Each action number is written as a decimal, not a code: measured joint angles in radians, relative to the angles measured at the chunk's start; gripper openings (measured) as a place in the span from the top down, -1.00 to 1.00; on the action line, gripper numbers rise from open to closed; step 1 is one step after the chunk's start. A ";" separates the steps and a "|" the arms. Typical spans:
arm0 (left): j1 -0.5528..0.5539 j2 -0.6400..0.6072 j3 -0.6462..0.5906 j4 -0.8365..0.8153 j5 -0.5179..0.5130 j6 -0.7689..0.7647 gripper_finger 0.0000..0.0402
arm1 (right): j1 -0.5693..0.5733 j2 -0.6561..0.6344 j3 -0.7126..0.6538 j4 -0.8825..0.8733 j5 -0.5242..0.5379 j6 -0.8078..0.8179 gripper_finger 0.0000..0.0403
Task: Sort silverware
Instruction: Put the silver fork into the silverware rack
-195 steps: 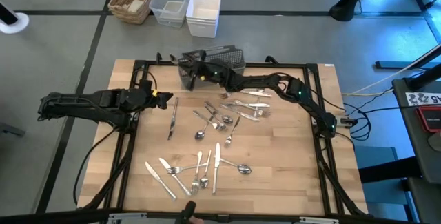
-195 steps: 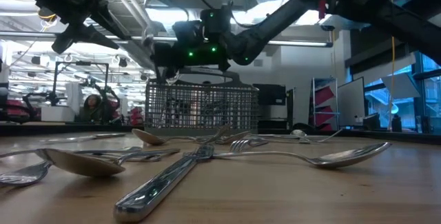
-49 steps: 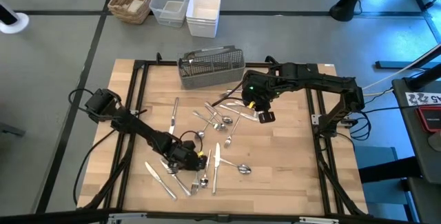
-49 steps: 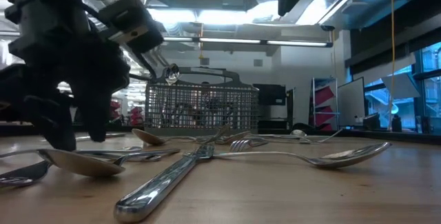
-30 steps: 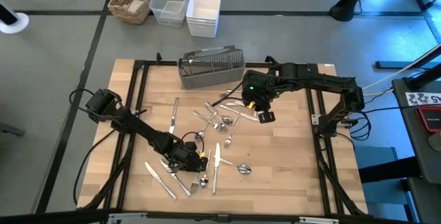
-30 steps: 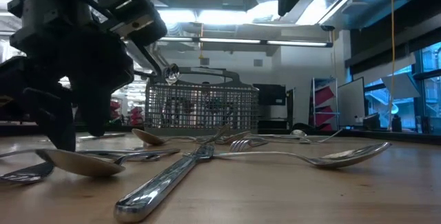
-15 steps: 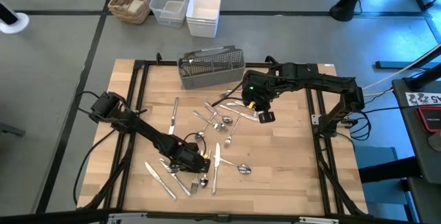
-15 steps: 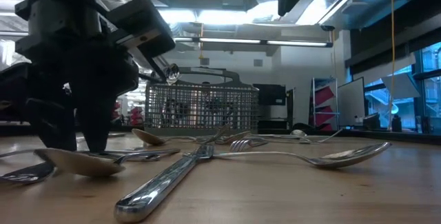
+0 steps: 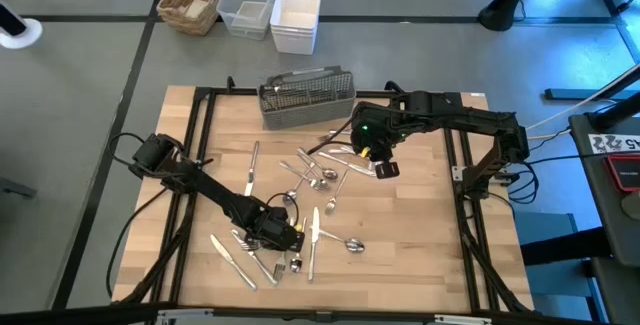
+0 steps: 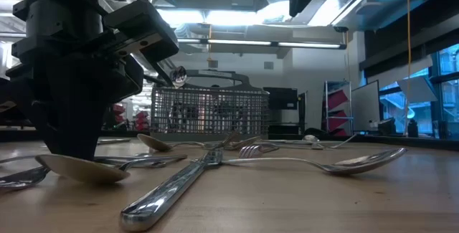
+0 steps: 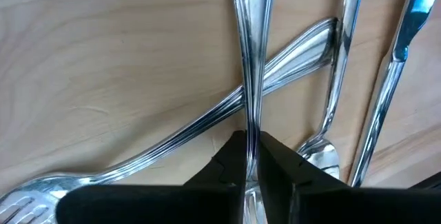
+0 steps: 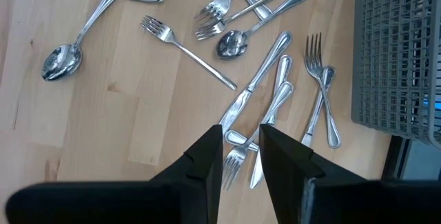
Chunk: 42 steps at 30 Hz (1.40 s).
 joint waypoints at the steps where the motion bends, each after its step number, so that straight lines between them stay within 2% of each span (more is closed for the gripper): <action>1: 0.000 0.000 0.000 0.008 0.000 0.005 0.93 | 0.000 0.000 0.000 0.000 0.000 0.000 0.52; 7: 0.001 -0.003 -0.002 0.093 0.014 0.032 0.96 | 0.000 0.000 0.000 -0.001 0.000 0.000 0.52; 14: 0.001 -0.005 -0.001 0.206 0.108 0.078 0.97 | 0.000 0.000 0.000 -0.003 0.000 0.000 0.52; 22: 0.006 -0.049 -0.001 0.198 0.151 0.108 0.99 | 0.000 -0.001 0.000 -0.005 0.011 0.000 0.52; 32: 0.089 -0.250 -0.001 0.202 0.014 0.201 1.00 | 0.000 -0.072 0.000 -0.009 0.113 0.000 0.52; 37: 0.171 -0.324 0.000 0.209 -0.039 0.242 1.00 | 0.000 -0.137 0.000 -0.007 0.183 0.000 0.52; 42: 0.278 -0.356 0.000 0.251 -0.046 0.259 1.00 | 0.000 -0.193 0.001 -0.002 0.265 0.000 0.52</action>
